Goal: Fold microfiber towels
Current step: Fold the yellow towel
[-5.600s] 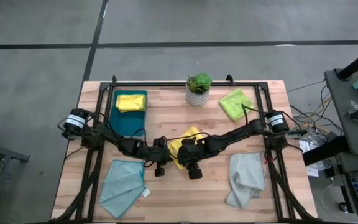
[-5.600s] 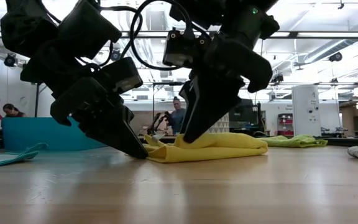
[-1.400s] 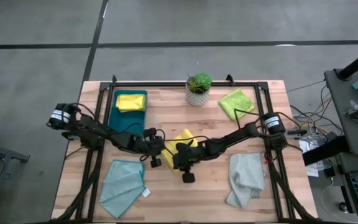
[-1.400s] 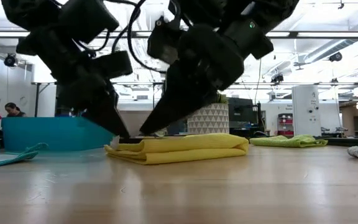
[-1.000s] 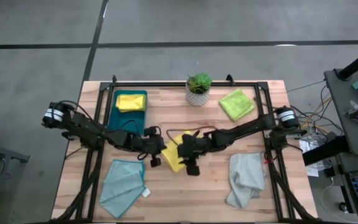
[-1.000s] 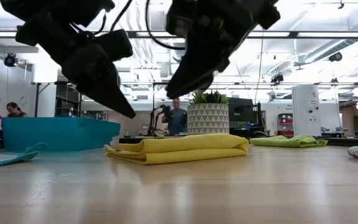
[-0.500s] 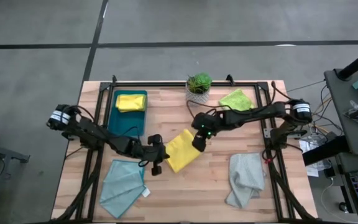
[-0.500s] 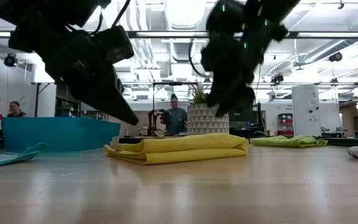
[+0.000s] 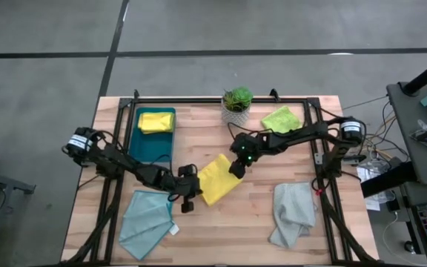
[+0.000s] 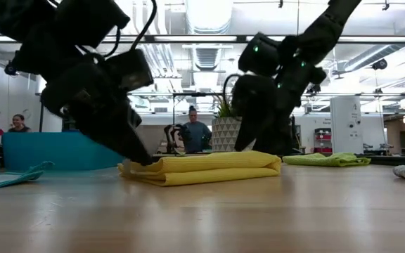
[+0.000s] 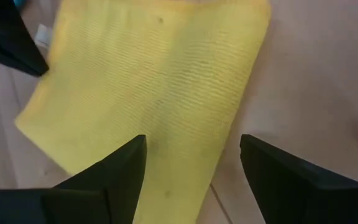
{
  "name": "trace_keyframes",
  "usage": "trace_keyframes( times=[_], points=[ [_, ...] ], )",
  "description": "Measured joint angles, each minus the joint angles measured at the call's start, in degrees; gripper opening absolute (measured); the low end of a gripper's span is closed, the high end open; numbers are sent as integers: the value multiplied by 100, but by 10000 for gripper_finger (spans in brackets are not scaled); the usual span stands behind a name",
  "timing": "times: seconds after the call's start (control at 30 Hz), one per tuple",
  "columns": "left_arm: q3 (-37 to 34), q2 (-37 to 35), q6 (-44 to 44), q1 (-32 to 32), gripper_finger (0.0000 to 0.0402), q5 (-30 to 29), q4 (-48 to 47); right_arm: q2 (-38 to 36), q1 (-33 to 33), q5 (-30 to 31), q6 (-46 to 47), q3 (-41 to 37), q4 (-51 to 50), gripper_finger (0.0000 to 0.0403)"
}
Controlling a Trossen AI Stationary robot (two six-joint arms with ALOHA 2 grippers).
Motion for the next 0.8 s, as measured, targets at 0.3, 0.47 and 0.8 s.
trace_keyframes(
  times=[0.3, 0.47, 0.8],
  points=[
    [-49, 109, -95, 0, 1, 76, 19, 411, -26, -337, 56, 13, 611, 217],
    [-48, 118, -99, 0, 1, 102, 32, 411, -26, -330, 114, 68, 577, 164],
    [-48, 118, -98, 0, 1, 107, 32, 407, -26, -433, 148, 122, 600, 27]
  ],
)
